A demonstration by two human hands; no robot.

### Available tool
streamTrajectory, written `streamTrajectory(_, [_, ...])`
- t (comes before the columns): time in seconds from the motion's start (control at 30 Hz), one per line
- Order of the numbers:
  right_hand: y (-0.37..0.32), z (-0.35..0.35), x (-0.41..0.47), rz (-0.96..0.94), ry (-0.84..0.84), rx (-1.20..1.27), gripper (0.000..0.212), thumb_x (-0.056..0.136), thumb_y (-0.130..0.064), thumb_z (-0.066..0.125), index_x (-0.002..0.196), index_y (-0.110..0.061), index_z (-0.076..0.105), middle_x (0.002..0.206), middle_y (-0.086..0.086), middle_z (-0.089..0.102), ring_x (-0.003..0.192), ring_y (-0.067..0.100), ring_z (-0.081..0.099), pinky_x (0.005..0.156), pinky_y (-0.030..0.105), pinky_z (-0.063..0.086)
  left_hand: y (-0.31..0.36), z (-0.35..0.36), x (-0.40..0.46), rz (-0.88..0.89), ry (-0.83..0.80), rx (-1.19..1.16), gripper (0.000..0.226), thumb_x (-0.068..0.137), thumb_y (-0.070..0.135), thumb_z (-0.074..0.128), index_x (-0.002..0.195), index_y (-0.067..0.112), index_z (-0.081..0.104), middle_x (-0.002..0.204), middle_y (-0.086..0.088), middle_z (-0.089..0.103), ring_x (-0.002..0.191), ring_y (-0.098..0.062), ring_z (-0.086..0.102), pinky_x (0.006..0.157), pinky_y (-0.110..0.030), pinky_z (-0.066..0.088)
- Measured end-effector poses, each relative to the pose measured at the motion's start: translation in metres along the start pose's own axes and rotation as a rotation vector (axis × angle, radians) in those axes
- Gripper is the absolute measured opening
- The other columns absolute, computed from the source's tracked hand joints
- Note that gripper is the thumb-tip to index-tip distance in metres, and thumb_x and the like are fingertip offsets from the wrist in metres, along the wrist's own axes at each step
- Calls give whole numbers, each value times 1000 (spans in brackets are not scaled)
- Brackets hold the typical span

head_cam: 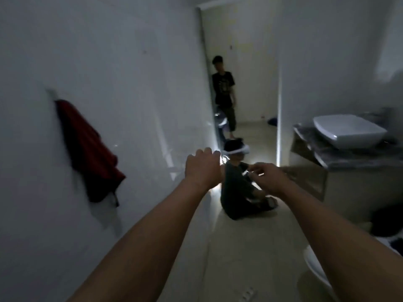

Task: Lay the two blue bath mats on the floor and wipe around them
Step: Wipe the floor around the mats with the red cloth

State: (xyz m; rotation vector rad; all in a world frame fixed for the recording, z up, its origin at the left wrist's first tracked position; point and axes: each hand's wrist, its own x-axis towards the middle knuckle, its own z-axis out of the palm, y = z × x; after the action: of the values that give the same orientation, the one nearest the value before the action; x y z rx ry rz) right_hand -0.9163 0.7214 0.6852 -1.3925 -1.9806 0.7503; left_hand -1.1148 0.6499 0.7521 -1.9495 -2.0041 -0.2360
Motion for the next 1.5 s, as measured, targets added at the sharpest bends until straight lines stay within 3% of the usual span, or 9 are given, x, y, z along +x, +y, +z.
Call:
streamTrajectory(0.3, [-273,71,45,-479,-285,386,15,92,-15,69,104,-21,75,102,12,76,96,30,74,86,42,61,-183,-176,-65,-571,295,328,21,99,25,53,110,9,62,97,-10,61,77,-29,57,67,-34,39])
streamTrajectory(0.6, [-360,171,0,-266,-599,588,59,95,-23,69,148,-17,44,124,16,67,81,20,64,55,25,50,-227,-188,-85,-587,288,502,43,98,11,53,141,9,44,99,-13,69,77,-33,64,63,-36,44])
streamTrajectory(0.7, [-362,172,0,-268,-530,679,39,92,-12,72,129,-4,61,106,14,70,76,17,65,50,20,49,-237,-189,-87,-557,355,365,45,97,4,48,141,8,41,91,-12,64,67,-28,53,59,-37,41])
streamTrajectory(0.83, [-363,148,14,-280,-323,768,10,85,-1,72,92,-8,68,94,16,72,88,30,72,80,38,63,-237,-204,-83,-546,514,155,23,90,4,53,111,12,46,92,-13,61,72,-32,55,61,-39,42])
streamTrajectory(1.03, [-323,66,37,-273,-88,774,18,85,0,66,79,-13,56,68,2,54,57,14,50,44,18,39,-209,-211,-57,-509,689,-541,35,85,6,60,117,18,51,91,-3,61,79,-23,60,67,-36,49])
streamTrajectory(1.17, [-259,7,47,-211,13,860,16,85,-1,71,94,-13,66,75,7,65,63,21,60,52,24,45,-158,-177,-22,-537,438,-966,24,92,21,59,115,16,61,104,-11,69,78,-23,65,67,-32,51])
streamTrajectory(1.3, [-178,-58,35,-106,92,798,36,89,-6,70,124,-16,65,96,7,70,74,15,64,59,23,48,-87,-124,5,-367,-307,-1268,77,77,79,69,115,12,74,108,-15,78,98,-33,76,88,-42,59])
streamTrajectory(1.37, [-134,-84,26,-52,160,724,40,88,-8,74,126,-17,65,102,10,71,78,17,65,64,25,50,-38,-95,17,-205,-573,-1225,65,84,64,74,122,13,71,111,-14,78,104,-34,75,90,-44,59])
streamTrajectory(1.5, [-15,-135,-11,176,456,566,55,82,-6,82,130,-8,56,109,14,66,86,19,65,63,17,51,91,-42,48,-184,-632,-1322,32,97,28,69,122,6,71,98,-14,80,91,-31,76,90,-45,61])
